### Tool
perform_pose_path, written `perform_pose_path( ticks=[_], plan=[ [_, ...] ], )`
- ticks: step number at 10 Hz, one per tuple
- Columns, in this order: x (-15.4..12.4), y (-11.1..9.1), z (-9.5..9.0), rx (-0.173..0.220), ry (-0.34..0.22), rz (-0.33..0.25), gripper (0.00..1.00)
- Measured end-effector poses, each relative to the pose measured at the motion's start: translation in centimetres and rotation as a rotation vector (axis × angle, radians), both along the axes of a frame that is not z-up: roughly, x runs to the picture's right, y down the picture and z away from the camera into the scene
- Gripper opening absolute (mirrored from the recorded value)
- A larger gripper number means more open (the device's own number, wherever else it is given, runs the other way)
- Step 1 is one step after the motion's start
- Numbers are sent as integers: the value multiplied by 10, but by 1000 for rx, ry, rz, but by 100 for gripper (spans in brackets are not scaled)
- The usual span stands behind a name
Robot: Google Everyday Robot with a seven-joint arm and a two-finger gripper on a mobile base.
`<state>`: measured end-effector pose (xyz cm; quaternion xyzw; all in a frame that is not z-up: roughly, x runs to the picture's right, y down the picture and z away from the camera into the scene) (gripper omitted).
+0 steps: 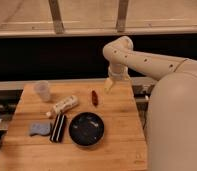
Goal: Place the bottle in the ceramic bowl
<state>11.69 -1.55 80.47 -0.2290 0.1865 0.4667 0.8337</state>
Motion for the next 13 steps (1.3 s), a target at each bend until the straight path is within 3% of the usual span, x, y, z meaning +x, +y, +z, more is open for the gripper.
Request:
perform_pose_path(
  ticks=[11, 13],
  plan=[
    [0, 0, 0, 1, 0, -2, 80],
    [-3, -3, -4, 9, -11, -32, 80]
  ],
)
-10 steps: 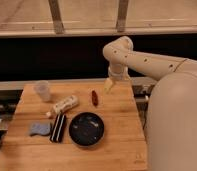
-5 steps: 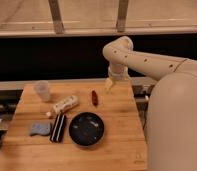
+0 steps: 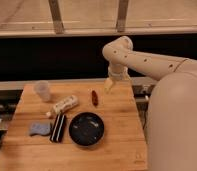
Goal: Place the bottle in the ceramic bowl
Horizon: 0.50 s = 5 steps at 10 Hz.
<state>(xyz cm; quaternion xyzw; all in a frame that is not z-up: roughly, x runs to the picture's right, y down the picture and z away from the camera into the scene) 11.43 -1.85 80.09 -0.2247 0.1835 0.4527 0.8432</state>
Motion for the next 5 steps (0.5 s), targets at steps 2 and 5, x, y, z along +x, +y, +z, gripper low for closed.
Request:
perform_pose_path(
  ticks=[2, 5],
  plan=[
    [-27, -3, -1, 2, -57, -99, 80],
    [-104, -8, 2, -2, -170, -257, 80]
  ],
)
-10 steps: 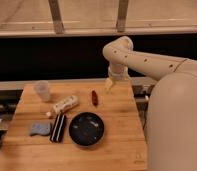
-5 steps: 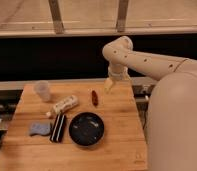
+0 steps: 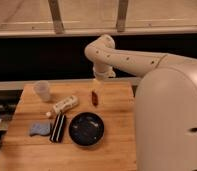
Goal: Place the bottle in the ceramic bowl
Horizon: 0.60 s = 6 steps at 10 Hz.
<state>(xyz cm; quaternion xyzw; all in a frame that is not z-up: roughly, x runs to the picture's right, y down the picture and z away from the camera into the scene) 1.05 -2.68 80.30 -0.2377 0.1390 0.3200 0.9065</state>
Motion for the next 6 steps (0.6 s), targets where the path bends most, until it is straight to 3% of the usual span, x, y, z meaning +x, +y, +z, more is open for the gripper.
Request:
perform_pose_path(
  ticks=[4, 6],
  plan=[
    [-106, 9, -4, -27, -176, -202, 80],
    [-130, 17, -12, -41, -240, -239, 80]
  ],
)
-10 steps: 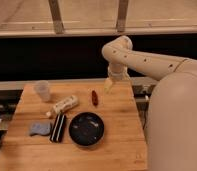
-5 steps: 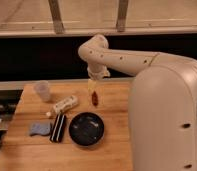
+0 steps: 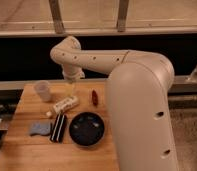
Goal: Place the bottle in the ceramic bowl
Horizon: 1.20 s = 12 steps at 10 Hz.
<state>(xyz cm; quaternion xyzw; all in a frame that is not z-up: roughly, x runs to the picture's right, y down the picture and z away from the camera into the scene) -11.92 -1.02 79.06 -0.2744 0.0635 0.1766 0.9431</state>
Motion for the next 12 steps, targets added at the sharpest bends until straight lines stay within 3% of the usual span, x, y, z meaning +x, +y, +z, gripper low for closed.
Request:
perform_pose_path(
  ticks=[4, 7, 12],
  plan=[
    [2, 0, 0, -2, 4, 0, 80],
    [8, 11, 17, -45, 19, 1, 80],
    [-47, 40, 57, -135, -92, -100, 80]
  ],
)
